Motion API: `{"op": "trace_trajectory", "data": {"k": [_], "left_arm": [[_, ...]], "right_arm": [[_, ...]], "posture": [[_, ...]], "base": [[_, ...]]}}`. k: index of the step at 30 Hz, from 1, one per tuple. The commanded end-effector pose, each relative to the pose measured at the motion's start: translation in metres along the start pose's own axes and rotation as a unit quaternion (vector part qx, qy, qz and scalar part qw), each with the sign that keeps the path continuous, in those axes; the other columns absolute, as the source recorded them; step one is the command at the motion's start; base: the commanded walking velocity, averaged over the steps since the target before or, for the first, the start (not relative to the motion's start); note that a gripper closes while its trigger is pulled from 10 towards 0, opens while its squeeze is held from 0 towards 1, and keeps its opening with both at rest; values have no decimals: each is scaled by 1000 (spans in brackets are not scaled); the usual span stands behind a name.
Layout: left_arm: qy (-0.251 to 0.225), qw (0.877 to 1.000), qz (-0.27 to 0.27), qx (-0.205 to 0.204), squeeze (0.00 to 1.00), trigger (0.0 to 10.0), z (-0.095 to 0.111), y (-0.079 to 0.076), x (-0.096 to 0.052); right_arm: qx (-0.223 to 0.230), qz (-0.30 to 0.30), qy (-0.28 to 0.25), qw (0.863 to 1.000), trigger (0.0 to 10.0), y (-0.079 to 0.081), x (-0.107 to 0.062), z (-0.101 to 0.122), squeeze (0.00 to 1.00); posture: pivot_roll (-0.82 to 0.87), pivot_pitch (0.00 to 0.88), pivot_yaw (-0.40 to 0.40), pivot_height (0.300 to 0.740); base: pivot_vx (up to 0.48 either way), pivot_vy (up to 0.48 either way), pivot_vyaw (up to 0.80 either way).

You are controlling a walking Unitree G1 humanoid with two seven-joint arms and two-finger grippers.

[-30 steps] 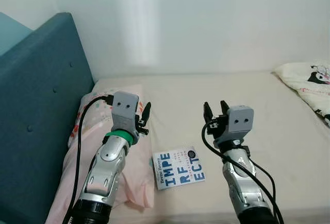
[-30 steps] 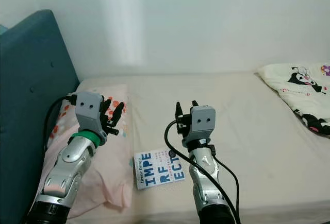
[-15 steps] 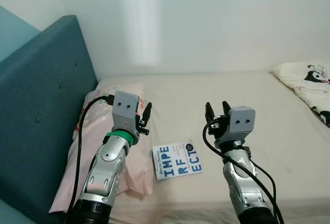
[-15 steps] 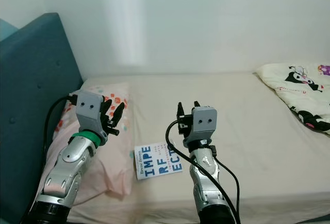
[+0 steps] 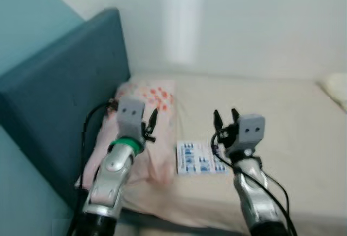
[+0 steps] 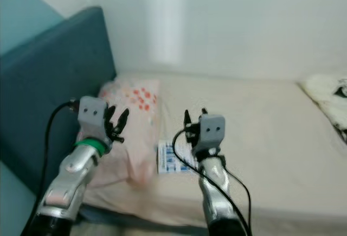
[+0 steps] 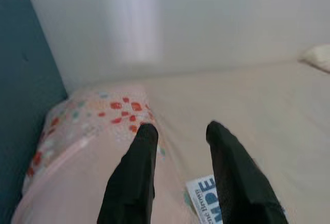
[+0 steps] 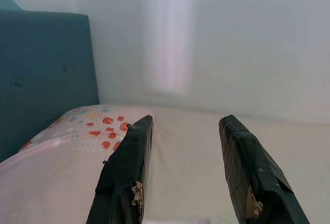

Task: Clean up the room

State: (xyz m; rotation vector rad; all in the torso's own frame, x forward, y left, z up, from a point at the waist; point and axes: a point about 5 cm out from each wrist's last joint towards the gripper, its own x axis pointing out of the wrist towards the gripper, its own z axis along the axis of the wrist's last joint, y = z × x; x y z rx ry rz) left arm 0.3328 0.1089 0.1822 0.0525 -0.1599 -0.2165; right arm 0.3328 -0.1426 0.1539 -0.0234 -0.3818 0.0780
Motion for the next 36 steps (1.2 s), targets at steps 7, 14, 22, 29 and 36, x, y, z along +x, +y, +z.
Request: {"op": "trace_trajectory", "data": {"k": [7, 14, 22, 29, 36], "left_arm": [[3, 1000, 3, -1, 0, 10000, 0, 2, -1], [4, 1000, 2, -2, 0, 10000, -1, 1, -1], [24, 1000, -3, -4, 0, 10000, -9, 1, -3], [81, 997, 19, 4, 0, 10000, -27, 11, -4], [108, 993, 31, 34, 0, 10000, -37, 22, -6]], "right_arm": [[2, 3, 1, 1000, 10000, 2, -1, -1, 0], [1, 6, 9, 1000, 10000, 3, -2, -4, 0], [-1, 11, 17, 1000, 10000, 4, -3, -7, 0], [-3, 16, 21, 1000, 10000, 4, -2, -8, 0], [2, 15, 28, 999, 10000, 3, -3, -11, 0]], "posture": [[-115, 0, 84, 740], [-117, 0, 84, 740], [-118, 0, 82, 740], [-120, 0, 80, 740], [-121, 0, 81, 740]], "base": [[-384, 0, 0], [-374, 0, 0], [-39, 0, 0], [0, 0, -114], [0, 0, -800]]}}
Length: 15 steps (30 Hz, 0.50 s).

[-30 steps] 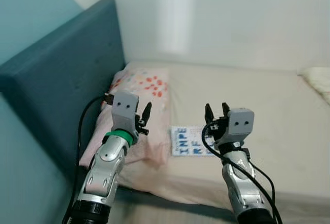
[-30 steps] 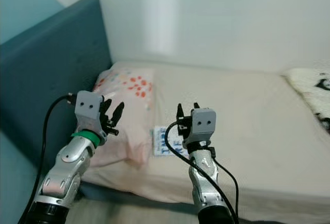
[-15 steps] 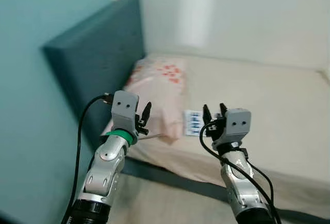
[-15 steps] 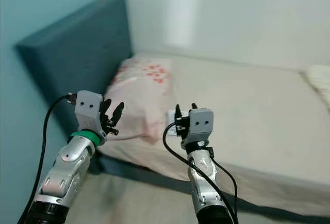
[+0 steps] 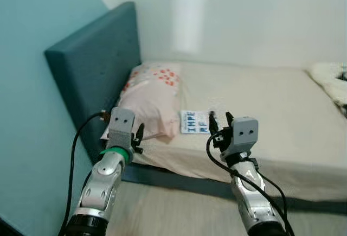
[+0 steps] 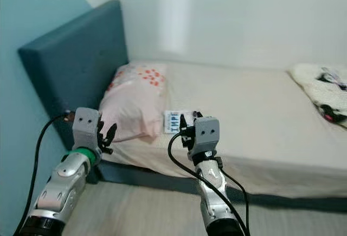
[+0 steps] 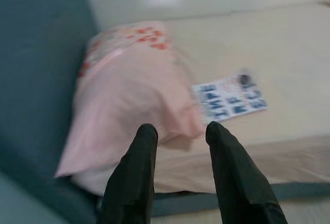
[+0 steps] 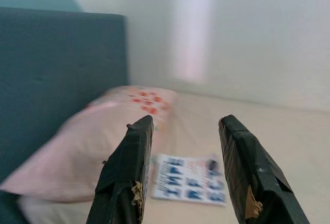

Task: Clean up the room

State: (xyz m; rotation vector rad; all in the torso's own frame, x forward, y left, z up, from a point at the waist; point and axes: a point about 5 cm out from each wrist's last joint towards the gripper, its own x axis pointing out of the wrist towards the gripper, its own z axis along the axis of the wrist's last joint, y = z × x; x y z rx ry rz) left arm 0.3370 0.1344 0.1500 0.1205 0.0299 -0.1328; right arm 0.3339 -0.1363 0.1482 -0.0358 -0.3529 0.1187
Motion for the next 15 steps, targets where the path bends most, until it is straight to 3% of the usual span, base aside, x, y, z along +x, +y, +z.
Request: {"op": "trace_trajectory", "data": {"k": [1, 7, 15], "left_arm": [[13, 1000, -20, 18, 0, 10000, -6, -5, 0], [21, 999, -44, 13, 0, 10000, -9, -15, 1], [21, 999, -38, 11, 0, 10000, -9, -16, 2]], "right_arm": [[5, -6, 15, 1000, 10000, -3, -2, -5, 0], [5, -3, 16, 1000, 10000, -2, -1, -6, 0], [2, -2, 17, 1000, 10000, -3, -2, -6, 0]], "posture": [[-119, 0, 81, 740], [-122, 0, 81, 740], [-124, 0, 80, 740]], "base": [[0, 0, -800], [0, 0, -800], [0, 0, -800]]}}
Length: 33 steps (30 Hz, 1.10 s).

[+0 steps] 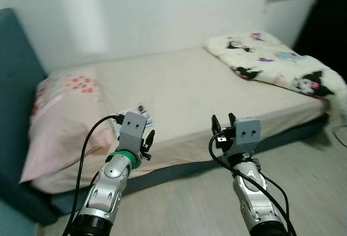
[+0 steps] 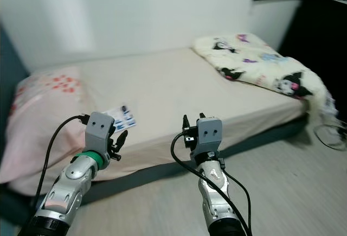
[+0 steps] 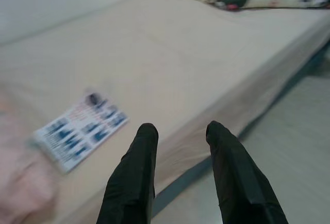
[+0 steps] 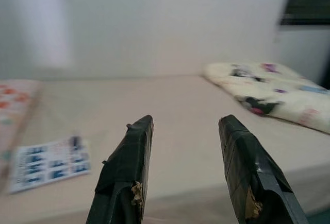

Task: Clean up the room

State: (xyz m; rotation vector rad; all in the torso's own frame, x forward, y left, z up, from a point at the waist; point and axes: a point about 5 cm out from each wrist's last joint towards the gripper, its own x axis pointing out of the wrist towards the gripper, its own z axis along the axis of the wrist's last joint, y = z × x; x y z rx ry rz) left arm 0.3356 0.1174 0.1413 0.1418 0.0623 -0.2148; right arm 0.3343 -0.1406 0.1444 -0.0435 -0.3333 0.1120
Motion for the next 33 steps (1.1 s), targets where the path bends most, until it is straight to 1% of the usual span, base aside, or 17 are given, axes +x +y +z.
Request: {"op": "trace_trajectory", "data": {"k": [1, 16, 18, 20, 21, 23, 24, 25, 26, 27, 28, 29, 30, 31, 32, 33], "left_arm": [[6, 1000, 4, 1, 0, 10000, -3, 3, 0], [3, 1000, 4, -1, 0, 10000, -1, 1, 2], [4, 1000, 4, -2, 0, 10000, -3, 1, 2], [10, 1000, 7, 2, 0, 10000, -11, 2, 1], [10, 1000, 7, 2, 0, 10000, -11, 2, 1], [37, 999, 17, 27, 0, 10000, -35, 8, -5], [45, 998, 19, 32, 0, 10000, -42, 9, -8], [59, 997, 20, 37, 0, 10000, -53, 12, -13], [59, 997, 20, 37, 0, 10000, -53, 12, -13], [66, 997, 21, 38, 0, 10000, -59, 13, -16], [93, 995, 16, 43, 0, 10000, -76, 15, -23], [93, 995, 16, 43, 0, 10000, -76, 15, -23], [102, 994, 14, 45, 0, 10000, -81, 15, -25], [113, 992, 10, 48, 0, 10000, -89, 15, -29], [133, 990, 3, 55, 0, 10000, -101, 14, -36], [133, 990, 3, 55, 0, 10000, -101, 14, -36]], "right_arm": [[7, 0, 7, 1000, 10000, 1, 0, -2, 0], [10, -1, 10, 1000, 10000, 2, -2, -4, 0], [10, -1, 11, 1000, 10000, 2, -2, -4, 0], [10, 1, 19, 1000, 10000, 2, -4, -8, 0], [10, 1, 19, 1000, 10000, 2, -4, -8, 0], [-4, 13, 56, 998, 10000, 4, -14, -26, 0], [-8, 16, 69, 997, 10000, 4, -18, -32, 0], [-14, 24, 94, 995, 10000, 5, -26, -44, 0], [-14, 24, 94, 995, 10000, 5, -26, -44, 0], [-17, 29, 110, 993, 10000, 6, -32, -50, 0], [-21, 40, 150, 988, 10000, 7, -46, -66, 0], [-21, 40, 150, 988, 10000, 7, -46, -66, 0], [-21, 43, 160, 986, 10000, 7, -50, -70, 0], [-23, 47, 175, 983, 10000, 7, -56, -76, 0], [-27, 51, 199, 978, 10000, 6, -66, -85, 0], [-27, 51, 199, 978, 10000, 6, -66, -85, 0]], "posture": [[-124, 0, 81, 740], [-124, 0, 85, 740], [-123, 0, 84, 740], [-121, 0, 84, 740], [-121, 0, 84, 740], [-115, 0, 80, 740], [-115, 0, 80, 740], [-113, 0, 79, 740], [-113, 0, 79, 740], [-107, 0, 75, 740], [-97, 0, 72, 740], [-97, 0, 72, 740], [-97, 0, 72, 740], [-91, 0, 70, 740], [-84, 0, 71, 740], [-84, 0, 71, 740]], "base": [[0, 0, -800], [0, 0, -800], [0, 0, -800], [0, 0, -800], [0, 0, -800], [0, 0, -800], [0, 0, -800], [0, 0, -800], [0, 0, -800], [0, 0, -800], [0, 0, -800], [0, 0, -800], [0, 0, -800], [0, 0, -800], [0, 0, -800], [0, 0, -800]]}}
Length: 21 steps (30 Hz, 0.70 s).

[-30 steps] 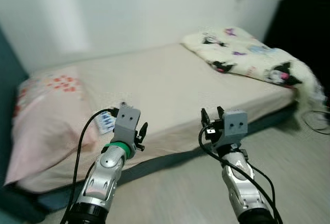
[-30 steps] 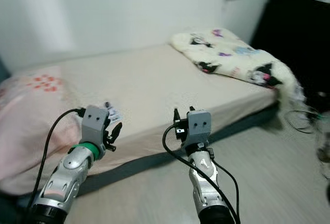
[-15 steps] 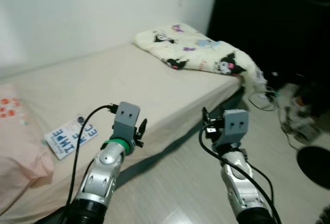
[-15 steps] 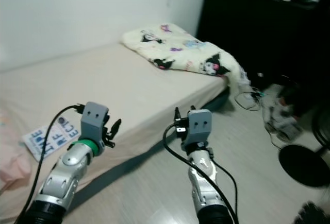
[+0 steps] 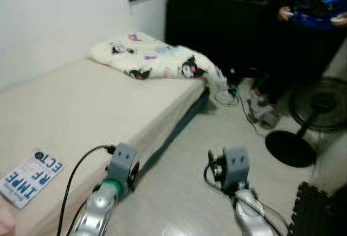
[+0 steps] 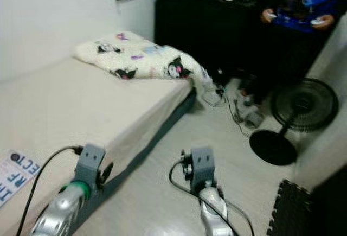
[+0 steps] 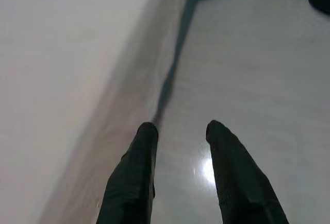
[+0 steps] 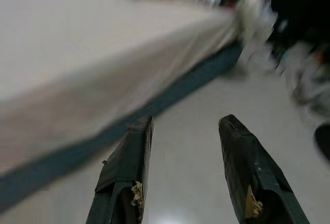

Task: Clean up the room

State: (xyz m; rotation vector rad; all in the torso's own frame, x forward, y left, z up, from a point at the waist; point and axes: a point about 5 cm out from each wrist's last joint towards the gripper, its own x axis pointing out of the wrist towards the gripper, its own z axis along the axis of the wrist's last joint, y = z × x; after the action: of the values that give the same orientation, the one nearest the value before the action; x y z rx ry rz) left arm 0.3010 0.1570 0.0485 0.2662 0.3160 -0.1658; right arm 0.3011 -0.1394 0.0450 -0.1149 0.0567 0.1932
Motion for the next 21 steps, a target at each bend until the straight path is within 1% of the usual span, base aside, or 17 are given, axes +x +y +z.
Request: {"op": "trace_trajectory", "data": {"k": [1, 4, 8, 13, 18, 20, 21], "left_arm": [[12, 1000, -15, 16, 0, 10000, -13, -5, -4], [17, 1000, -15, 17, 0, 10000, -20, -4, -6], [13, 1000, -7, 10, 0, 10000, -22, -1, -7], [3, 1000, -6, 8, 0, 10000, -19, -2, -2], [-8, 1000, -14, 20, 0, 10000, -15, -3, 1], [-12, 1000, -15, 21, 0, 10000, -13, -3, 3], [-12, 1000, -15, 21, 0, 10000, -13, -3, 3]], "right_arm": [[-11, 0, 22, 1000, 10000, -4, -7, -11, 0], [-11, -3, 27, 1000, 10000, -5, -9, -15, 0], [-10, -4, 23, 1000, 10000, -4, -8, -13, 0], [-4, -9, 19, 1000, 10000, -4, -4, -12, 0], [8, -19, 21, 1000, 10000, -3, -3, -13, 0], [23, -22, 26, 999, 10000, 1, -5, -16, 0], [23, -22, 26, 999, 10000, 1, -5, -16, 0]], "posture": [[-79, 0, 74, 740], [-78, 0, 74, 740], [-87, 0, 72, 740], [-91, 0, 79, 740], [-99, 0, 89, 740], [-104, 0, 98, 740], [-104, 0, 98, 740]], "base": [[0, 0, -800], [0, 0, -800], [0, 0, -800], [0, 0, -800], [0, 0, -800], [0, 0, -800], [0, 0, -800]]}}
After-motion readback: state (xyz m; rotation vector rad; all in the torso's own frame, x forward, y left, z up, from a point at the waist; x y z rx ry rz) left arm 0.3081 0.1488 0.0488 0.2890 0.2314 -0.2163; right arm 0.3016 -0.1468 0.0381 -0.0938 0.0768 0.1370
